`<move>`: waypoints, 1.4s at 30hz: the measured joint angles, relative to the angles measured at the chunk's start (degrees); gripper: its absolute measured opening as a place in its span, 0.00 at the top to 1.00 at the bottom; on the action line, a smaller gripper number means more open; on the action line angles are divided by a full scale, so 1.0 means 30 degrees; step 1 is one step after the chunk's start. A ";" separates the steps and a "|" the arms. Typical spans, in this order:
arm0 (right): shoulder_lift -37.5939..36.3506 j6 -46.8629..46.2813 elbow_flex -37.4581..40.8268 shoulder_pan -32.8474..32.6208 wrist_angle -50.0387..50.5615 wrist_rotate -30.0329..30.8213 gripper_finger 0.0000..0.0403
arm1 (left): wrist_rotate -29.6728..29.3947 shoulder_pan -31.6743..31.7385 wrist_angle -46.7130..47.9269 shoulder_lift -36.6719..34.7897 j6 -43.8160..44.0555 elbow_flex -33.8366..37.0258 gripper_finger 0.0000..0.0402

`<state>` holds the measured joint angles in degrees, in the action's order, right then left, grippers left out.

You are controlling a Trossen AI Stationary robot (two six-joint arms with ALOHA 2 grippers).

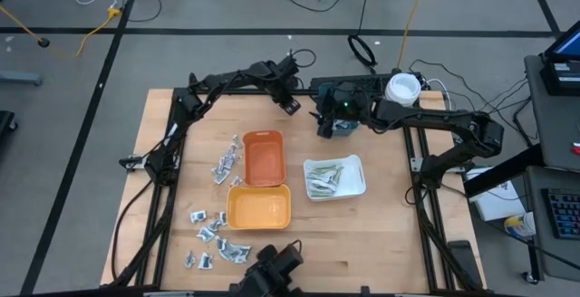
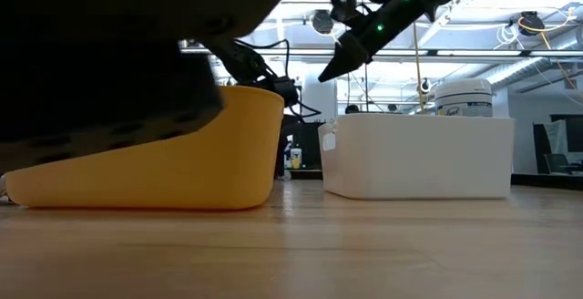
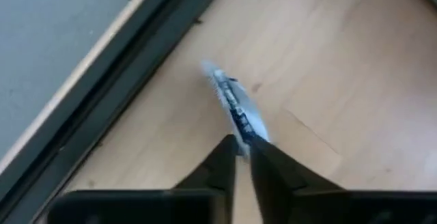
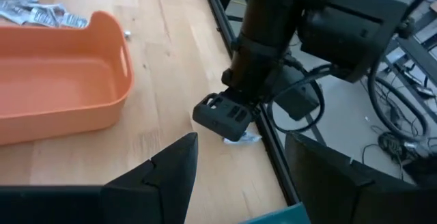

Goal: Pick & Place First Aid Supplies
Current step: Put the blue sachet into the blue bin

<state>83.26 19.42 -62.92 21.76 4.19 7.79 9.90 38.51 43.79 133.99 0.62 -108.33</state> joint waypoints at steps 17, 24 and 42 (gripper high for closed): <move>0.0000 -0.0722 0.0000 -0.0292 0.0111 -0.0149 0.47 | 0.0207 0.0292 0.1617 -0.1056 -0.0080 0.0000 1.00; 0.0000 -0.3390 0.0000 -0.0292 0.0116 -0.0189 0.47 | 0.0264 0.0364 0.3443 -0.3263 -0.3477 0.0000 1.00; 0.0000 -0.3534 0.0015 -0.0263 -0.0763 -0.2200 0.47 | 0.0264 -0.3032 0.5376 -0.7779 -1.2397 -0.0036 1.00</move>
<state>83.26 8.82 -62.87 20.97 1.90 1.19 10.69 29.41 59.92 110.66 -36.57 -108.44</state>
